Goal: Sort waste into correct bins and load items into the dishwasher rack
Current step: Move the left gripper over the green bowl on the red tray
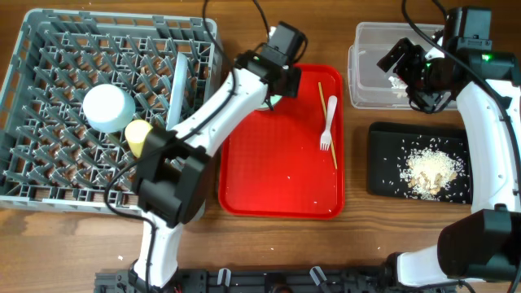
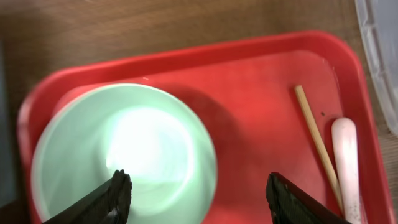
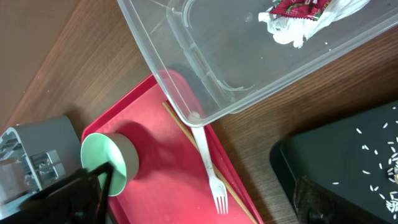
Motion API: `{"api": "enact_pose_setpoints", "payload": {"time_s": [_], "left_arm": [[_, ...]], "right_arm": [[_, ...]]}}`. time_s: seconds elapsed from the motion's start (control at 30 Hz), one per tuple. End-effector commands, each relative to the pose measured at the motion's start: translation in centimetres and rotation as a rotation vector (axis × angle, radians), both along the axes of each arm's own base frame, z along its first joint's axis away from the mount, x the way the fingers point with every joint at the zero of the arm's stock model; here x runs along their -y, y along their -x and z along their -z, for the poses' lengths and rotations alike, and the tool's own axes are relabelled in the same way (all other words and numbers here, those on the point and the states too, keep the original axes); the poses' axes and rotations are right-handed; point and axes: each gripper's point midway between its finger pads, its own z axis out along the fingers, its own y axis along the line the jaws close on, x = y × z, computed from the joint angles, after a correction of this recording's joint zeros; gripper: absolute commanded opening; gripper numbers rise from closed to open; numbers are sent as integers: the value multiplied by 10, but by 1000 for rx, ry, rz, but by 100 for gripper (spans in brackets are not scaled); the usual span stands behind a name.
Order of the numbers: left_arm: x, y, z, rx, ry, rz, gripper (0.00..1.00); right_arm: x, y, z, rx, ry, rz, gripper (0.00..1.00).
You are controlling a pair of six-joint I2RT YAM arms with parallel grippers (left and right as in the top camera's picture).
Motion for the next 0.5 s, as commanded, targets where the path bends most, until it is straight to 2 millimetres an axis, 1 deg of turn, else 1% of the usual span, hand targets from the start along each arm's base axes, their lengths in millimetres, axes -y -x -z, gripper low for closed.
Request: {"api": "enact_pose_setpoints", "payload": {"time_s": [0.0,0.07,0.13,0.23,0.33,0.4,0.47], "left_arm": [[9,4,21,-16,-38,29,68],[8,5,31,-32,-49,29,66],[7,7,36,-47,-57,28,63],[7,10,44,-65,-65,24,62],[5,13,67,-102,-91,25,62],[4,15,76,-118,-102,25,59],[4,15,79,-122,-104,25,53]], "right_arm": [[1,0,4,-10,5,13,100],[1,0,4,-10,5,13,100],[1,0,4,-10,5,13,100],[1,0,4,-10,5,13,100],[1,0,4,-10,5,13,100],[1,0,3,-9,6,13,100],[1,0,3,-10,5,13,100]]}}
